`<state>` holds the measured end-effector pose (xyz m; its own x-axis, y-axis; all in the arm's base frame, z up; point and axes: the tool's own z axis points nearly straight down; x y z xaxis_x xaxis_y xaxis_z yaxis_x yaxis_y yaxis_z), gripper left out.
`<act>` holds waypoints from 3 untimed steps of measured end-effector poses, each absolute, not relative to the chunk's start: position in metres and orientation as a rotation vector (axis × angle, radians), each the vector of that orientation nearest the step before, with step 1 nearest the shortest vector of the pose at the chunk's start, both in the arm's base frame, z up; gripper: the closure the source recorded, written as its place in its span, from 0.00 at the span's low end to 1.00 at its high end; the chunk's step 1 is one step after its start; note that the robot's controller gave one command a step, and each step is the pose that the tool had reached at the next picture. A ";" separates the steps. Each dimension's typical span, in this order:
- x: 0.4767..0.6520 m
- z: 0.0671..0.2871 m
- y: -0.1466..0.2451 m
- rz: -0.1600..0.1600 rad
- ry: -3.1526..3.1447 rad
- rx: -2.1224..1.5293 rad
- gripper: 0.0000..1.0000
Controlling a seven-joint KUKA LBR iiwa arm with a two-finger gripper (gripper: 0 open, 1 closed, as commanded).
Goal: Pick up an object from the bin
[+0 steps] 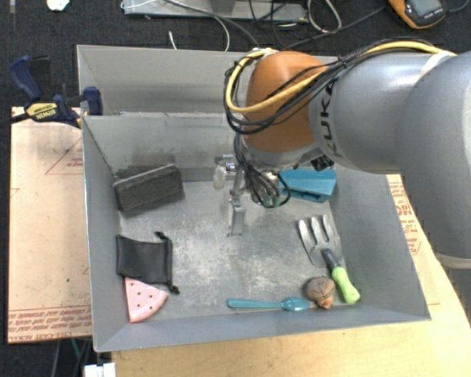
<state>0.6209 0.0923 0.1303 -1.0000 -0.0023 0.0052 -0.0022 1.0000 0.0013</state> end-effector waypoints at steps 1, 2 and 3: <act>0.623 0.134 0.092 -0.003 -3.143 0.001 0.00; 0.638 0.086 0.157 -0.004 -3.139 0.217 0.00; 0.626 0.137 0.182 -0.003 -3.139 0.228 0.00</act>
Offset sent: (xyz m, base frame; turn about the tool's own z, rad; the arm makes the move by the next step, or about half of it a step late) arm 0.0193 0.0841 -0.0603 -0.1779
